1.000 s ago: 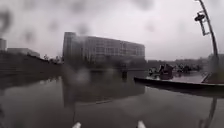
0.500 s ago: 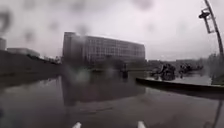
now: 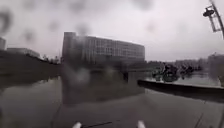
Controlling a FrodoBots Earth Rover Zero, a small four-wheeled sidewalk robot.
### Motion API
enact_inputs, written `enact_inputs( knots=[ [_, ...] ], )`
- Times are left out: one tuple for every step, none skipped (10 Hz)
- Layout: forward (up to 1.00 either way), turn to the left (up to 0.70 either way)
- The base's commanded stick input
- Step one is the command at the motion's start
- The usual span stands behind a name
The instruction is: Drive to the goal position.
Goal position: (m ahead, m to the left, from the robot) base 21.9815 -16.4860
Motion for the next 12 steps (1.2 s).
enact_inputs(
  knots=[
    [0.7, 0.01],
    [0.7, 0.01],
    [0.7, 0.01],
    [0.7, 0.01],
    [0.7, 0.01],
    [0.7, 0.01],
    [0.7, 0.01],
    [0.7, 0.01],
    [0.7, 0.01],
    [0.7, 0.01],
    [0.7, 0.01],
    [0.7, 0.01]
  ],
)
